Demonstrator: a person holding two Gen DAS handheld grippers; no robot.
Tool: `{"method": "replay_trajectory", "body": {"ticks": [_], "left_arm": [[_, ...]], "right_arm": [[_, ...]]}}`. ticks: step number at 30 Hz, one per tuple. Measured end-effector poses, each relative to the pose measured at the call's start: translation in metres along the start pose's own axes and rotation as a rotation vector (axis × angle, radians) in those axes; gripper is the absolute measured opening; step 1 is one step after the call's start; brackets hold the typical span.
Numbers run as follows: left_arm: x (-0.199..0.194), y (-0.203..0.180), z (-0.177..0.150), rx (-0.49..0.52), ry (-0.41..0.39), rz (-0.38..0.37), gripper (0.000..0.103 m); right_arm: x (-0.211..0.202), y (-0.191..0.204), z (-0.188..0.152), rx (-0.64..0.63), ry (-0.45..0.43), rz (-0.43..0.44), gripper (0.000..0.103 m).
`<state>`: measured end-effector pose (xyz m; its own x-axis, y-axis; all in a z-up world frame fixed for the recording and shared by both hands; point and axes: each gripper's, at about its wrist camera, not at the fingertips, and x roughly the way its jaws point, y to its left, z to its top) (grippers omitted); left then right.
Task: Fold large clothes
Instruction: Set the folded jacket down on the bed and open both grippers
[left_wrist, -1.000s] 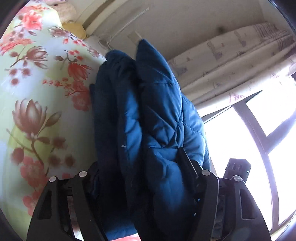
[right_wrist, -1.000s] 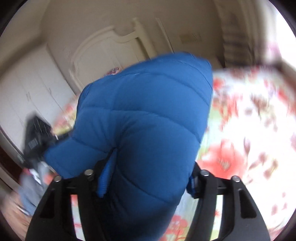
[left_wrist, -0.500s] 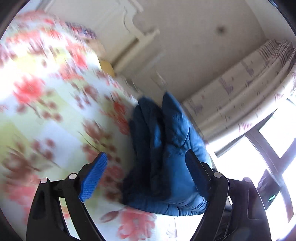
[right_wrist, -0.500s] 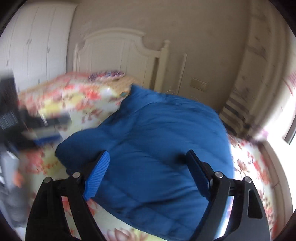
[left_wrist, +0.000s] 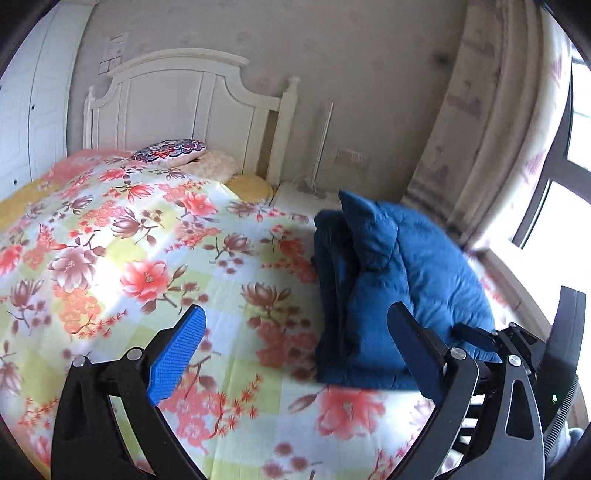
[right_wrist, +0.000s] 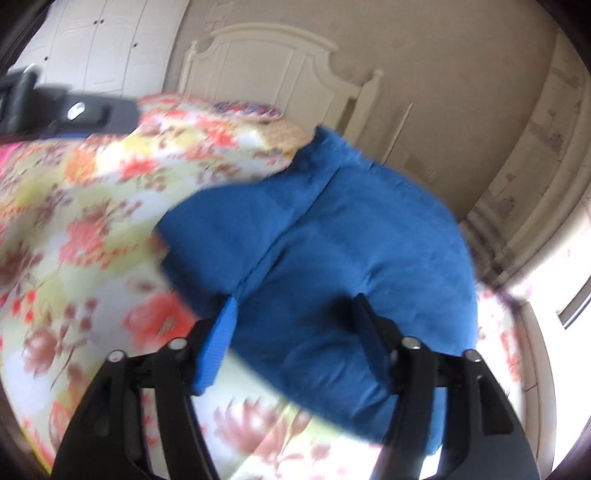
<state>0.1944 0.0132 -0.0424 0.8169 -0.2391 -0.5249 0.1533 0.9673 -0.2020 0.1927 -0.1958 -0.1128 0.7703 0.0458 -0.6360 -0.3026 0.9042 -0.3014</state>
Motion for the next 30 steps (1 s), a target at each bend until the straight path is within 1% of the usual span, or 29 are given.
{"method": "replay_trajectory", "body": {"ticks": [2,4,5,6,7,8,9,11,14,16,19,22,25,30], "left_arm": [[-0.005,-0.006,-0.004,0.044,-0.002,0.038,0.096],[-0.010,-0.011,-0.007,0.072,-0.012,0.060,0.096],[-0.014,-0.014,-0.009,0.083,-0.015,0.074,0.096],[-0.017,-0.016,-0.010,0.087,-0.015,0.087,0.096],[-0.022,-0.019,-0.011,0.087,-0.017,0.111,0.096],[-0.027,-0.021,-0.011,0.086,-0.022,0.122,0.096],[-0.032,-0.023,-0.011,0.084,-0.034,0.133,0.097],[-0.047,-0.031,-0.010,0.087,-0.075,0.158,0.097],[-0.069,-0.046,-0.012,0.116,-0.135,0.226,0.099],[-0.083,-0.060,-0.017,0.166,-0.178,0.274,0.099],[-0.096,-0.079,-0.026,0.233,-0.206,0.294,0.099],[-0.101,-0.088,-0.032,0.262,-0.196,0.247,0.099],[-0.100,-0.091,-0.037,0.259,-0.175,0.212,0.099],[-0.092,-0.092,-0.043,0.257,-0.136,0.183,0.099]], "right_arm": [[-0.018,0.001,-0.013,0.039,0.004,0.072,0.076],[-0.040,-0.002,-0.025,0.121,-0.023,0.129,0.076],[-0.051,-0.006,-0.030,0.158,-0.047,0.137,0.078],[-0.070,-0.014,-0.036,0.219,-0.089,0.134,0.081],[-0.085,-0.022,-0.041,0.269,-0.121,0.123,0.083],[-0.100,-0.031,-0.044,0.319,-0.154,0.100,0.087],[-0.120,-0.042,-0.046,0.369,-0.195,0.062,0.094],[-0.161,-0.059,-0.049,0.447,-0.286,-0.054,0.101],[-0.202,-0.066,-0.055,0.503,-0.364,-0.181,0.101],[-0.211,-0.064,-0.060,0.505,-0.364,-0.202,0.101],[-0.212,-0.060,-0.067,0.513,-0.336,-0.235,0.101],[-0.201,-0.056,-0.071,0.529,-0.281,-0.236,0.101],[-0.188,-0.047,-0.069,0.497,-0.245,-0.234,0.101],[-0.169,-0.027,-0.068,0.437,-0.202,-0.209,0.101]]}}
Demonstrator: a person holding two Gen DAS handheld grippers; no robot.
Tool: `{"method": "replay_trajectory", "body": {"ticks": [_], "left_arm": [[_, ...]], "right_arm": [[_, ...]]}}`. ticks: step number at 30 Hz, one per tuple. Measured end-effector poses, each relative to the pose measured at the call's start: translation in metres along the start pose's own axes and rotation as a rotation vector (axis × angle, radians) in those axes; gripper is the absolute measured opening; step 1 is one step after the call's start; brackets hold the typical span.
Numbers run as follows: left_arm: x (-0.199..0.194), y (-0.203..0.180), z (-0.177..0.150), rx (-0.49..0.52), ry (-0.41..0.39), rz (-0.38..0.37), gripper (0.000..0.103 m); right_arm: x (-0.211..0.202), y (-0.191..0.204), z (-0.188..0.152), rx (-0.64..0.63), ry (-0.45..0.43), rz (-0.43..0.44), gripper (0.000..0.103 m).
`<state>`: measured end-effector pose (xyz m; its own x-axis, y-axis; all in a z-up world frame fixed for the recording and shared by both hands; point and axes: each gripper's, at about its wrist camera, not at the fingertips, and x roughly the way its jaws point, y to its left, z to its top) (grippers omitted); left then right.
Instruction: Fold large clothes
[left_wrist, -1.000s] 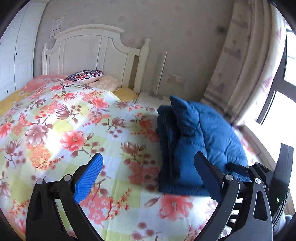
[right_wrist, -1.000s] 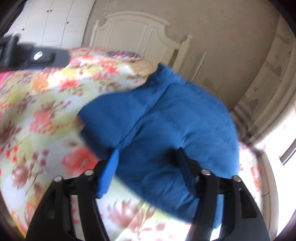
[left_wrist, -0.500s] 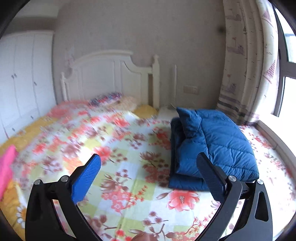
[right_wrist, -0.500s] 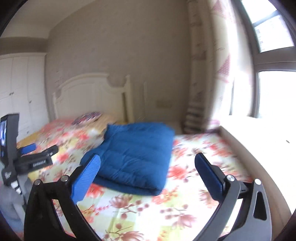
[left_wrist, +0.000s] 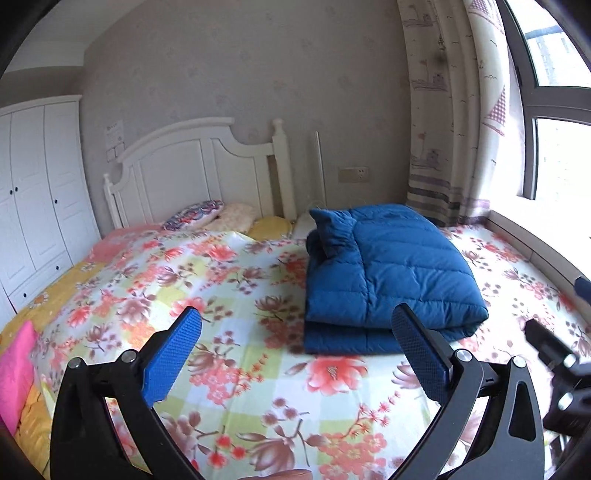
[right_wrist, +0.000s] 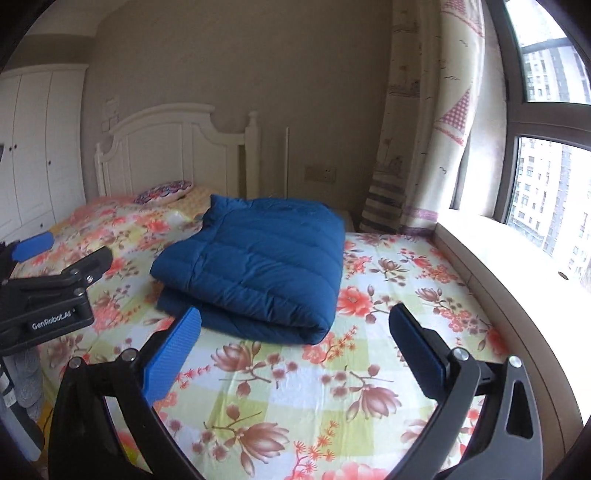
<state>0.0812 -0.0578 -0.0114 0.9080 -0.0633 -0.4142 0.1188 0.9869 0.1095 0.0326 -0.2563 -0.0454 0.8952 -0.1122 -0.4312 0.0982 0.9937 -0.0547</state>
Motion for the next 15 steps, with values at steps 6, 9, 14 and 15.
{"method": "replay_trajectory", "body": {"ticks": [6,9,14,15], "left_arm": [[0.0003,0.0012,-0.0049,-0.011,0.000,-0.012,0.099],[-0.0008,0.0035,-0.0047,-0.027,-0.001,-0.016,0.099],[-0.0033,0.0025,-0.0048,-0.028,-0.008,-0.019,0.099],[-0.0038,0.0022,-0.0049,-0.028,-0.009,-0.020,0.099]], "right_arm": [[0.0034,0.0067,-0.0029,-0.016,0.002,0.011,0.101],[0.0031,0.0052,-0.0042,-0.012,0.002,0.008,0.101],[0.0036,0.0015,-0.0050,0.000,0.005,0.001,0.101],[0.0031,0.0016,-0.0053,0.001,0.004,0.000,0.101]]}}
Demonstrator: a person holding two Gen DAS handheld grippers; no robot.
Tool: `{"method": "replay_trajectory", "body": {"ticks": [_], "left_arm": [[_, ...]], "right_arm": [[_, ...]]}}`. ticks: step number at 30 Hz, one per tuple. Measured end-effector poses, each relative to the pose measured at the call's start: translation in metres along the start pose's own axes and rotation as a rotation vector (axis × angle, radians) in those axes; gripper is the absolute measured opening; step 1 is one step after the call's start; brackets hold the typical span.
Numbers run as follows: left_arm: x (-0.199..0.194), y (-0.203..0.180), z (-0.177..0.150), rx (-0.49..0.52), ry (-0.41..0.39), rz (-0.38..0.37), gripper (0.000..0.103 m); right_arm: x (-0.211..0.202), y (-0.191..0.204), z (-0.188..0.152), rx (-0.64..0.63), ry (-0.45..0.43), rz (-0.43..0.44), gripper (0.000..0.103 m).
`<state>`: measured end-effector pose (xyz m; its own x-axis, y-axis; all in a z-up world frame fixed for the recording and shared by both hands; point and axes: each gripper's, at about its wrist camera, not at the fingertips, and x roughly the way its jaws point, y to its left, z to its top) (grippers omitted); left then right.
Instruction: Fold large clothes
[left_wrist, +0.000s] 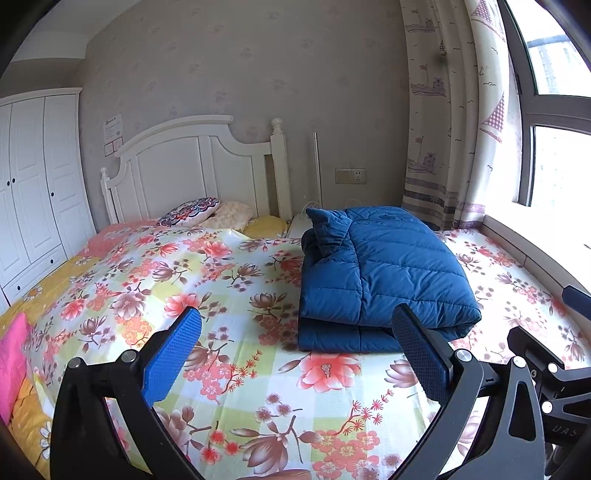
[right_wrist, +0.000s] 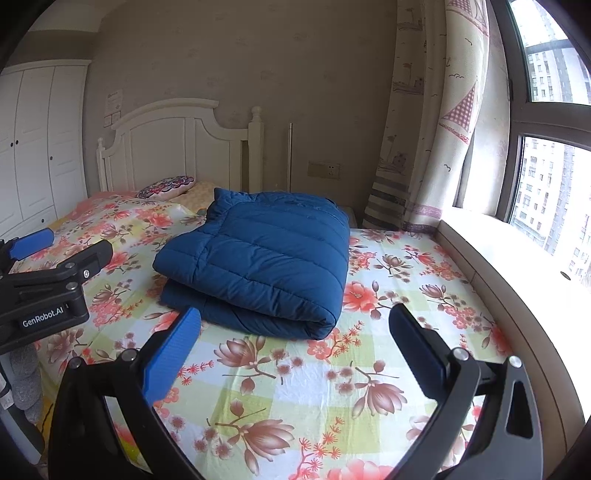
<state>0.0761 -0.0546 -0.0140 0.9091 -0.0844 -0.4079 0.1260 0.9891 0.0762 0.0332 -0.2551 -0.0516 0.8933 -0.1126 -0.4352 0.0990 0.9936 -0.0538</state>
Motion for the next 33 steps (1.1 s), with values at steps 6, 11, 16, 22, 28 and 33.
{"method": "replay_trajectory", "body": {"ticks": [6,11,16,22,28,33], "left_arm": [[0.0008,-0.0007,-0.0015,0.000,0.007,-0.007,0.099],[0.0008,-0.0011,-0.0023,0.000,0.009,-0.009,0.099],[0.0008,-0.0010,-0.0031,-0.001,0.011,-0.009,0.099],[0.0007,-0.0011,-0.0050,-0.004,0.014,-0.012,0.099],[0.0016,-0.0008,-0.0056,-0.004,0.017,-0.012,0.099],[0.0014,-0.0005,-0.0067,-0.005,0.019,-0.015,0.099]], "right_arm": [[0.0002,-0.0004,0.0001,0.002,0.002,0.000,0.101],[0.0008,-0.0003,-0.0003,0.005,0.001,-0.002,0.101],[0.0009,0.0001,-0.0002,0.005,0.001,-0.003,0.101],[0.0004,-0.0003,-0.0005,0.010,-0.005,-0.005,0.101],[0.0005,-0.0009,-0.0008,0.011,-0.007,-0.006,0.101],[-0.0009,-0.0001,-0.0005,0.010,-0.015,-0.007,0.101]]}}
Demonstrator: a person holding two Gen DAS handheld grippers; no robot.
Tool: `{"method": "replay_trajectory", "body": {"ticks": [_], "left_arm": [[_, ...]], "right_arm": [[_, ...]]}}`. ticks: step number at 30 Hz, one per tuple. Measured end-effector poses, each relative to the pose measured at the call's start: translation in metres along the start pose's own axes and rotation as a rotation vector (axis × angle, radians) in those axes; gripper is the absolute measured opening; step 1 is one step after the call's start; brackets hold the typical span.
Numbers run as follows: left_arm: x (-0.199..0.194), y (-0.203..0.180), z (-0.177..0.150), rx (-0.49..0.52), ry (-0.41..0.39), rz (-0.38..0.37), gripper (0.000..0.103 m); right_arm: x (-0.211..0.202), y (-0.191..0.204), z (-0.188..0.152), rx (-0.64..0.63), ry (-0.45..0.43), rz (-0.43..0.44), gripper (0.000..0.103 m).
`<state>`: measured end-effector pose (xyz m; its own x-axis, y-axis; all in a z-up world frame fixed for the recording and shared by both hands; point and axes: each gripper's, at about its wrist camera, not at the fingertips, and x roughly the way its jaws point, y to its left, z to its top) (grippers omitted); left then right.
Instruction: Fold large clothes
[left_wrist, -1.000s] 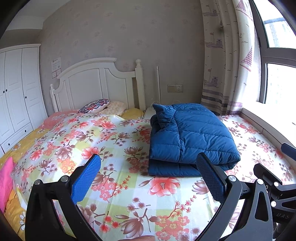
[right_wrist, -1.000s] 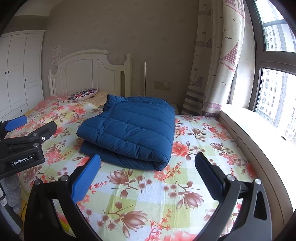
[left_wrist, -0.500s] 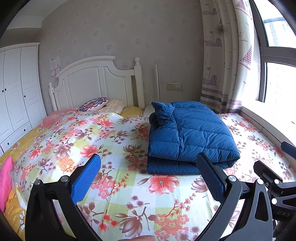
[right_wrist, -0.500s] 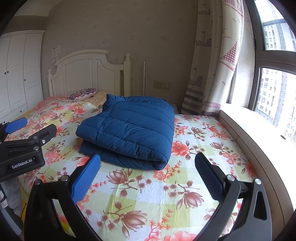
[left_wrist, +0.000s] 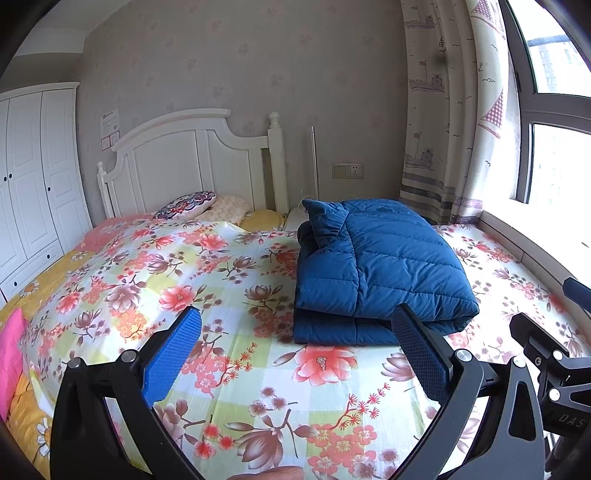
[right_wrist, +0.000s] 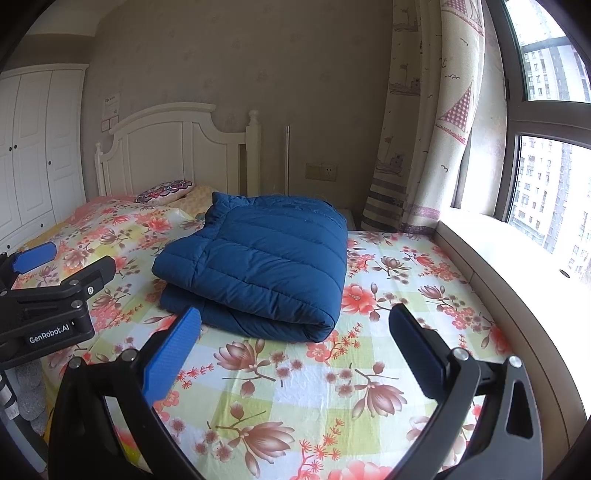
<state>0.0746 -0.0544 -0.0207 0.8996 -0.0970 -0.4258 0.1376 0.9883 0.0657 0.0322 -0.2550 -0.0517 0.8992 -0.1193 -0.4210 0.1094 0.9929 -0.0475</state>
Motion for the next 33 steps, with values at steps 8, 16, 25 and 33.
{"method": "replay_trajectory", "body": {"ticks": [8,16,25,33], "left_arm": [[-0.0014,0.0001,-0.0010,-0.003,-0.005,-0.002,0.099],[-0.0046,0.0002,0.0007,-0.002,-0.014,-0.009,0.099],[-0.0065,0.0009,0.0016,-0.004,-0.015,-0.010,0.099],[-0.0075,0.0006,0.0016,-0.003,-0.017,-0.010,0.099]], "right_arm": [[-0.0035,0.0010,0.0014,0.010,-0.021,-0.013,0.101],[-0.0067,0.0037,0.0027,0.010,-0.033,-0.015,0.101],[-0.0075,0.0045,0.0032,0.006,-0.038,-0.011,0.101],[-0.0082,0.0064,0.0023,0.002,-0.038,-0.011,0.101]]}}
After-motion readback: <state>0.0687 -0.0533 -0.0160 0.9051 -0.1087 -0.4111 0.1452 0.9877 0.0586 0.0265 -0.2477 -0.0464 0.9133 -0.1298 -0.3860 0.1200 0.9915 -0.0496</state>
